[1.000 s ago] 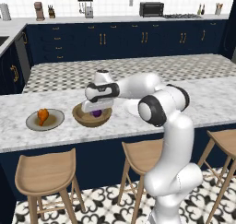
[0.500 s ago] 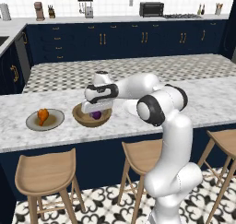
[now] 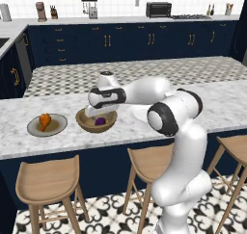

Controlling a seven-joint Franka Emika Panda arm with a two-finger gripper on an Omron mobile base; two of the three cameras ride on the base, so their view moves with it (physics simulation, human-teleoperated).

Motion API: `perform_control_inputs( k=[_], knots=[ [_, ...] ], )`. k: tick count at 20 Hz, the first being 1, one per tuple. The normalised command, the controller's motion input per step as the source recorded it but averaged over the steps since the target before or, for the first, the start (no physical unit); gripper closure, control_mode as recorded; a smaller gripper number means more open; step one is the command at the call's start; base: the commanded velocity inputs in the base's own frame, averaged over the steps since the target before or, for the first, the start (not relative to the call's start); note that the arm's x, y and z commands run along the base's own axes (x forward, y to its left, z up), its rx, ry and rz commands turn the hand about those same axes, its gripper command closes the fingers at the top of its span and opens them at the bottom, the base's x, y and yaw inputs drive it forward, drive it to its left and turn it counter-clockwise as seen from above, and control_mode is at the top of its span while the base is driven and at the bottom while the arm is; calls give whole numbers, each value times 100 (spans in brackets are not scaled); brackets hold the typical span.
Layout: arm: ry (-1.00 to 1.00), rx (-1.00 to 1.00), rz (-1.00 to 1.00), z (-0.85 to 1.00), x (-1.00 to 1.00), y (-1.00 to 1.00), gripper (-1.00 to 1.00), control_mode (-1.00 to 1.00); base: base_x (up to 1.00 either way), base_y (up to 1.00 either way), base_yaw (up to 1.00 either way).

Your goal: Pick the chicken drumstick and eggplant from their plates and place them in the bowl. Then put the bowl in the fridge.

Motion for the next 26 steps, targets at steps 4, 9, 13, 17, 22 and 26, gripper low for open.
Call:
perform_control_inputs(
  k=[4,9,13,17,22,26],
  knots=[
    [-1,2,-6,52,-97,-49,-100,-100,0,0,0],
    [0,0,-1,17,-98,-90,-100,-100,0,0,0],
    [-2,0,-3,17,-85,-57,-100,-100,0,0,0],
    [-5,0,-2,33,-44,-52,-100,-100,0,0,0],
    [-3,8,-4,24,-21,-4,-100,-100,0,0,0],
    [0,0,-11,21,-16,-22,-100,-100,0,0,0]
  ],
)
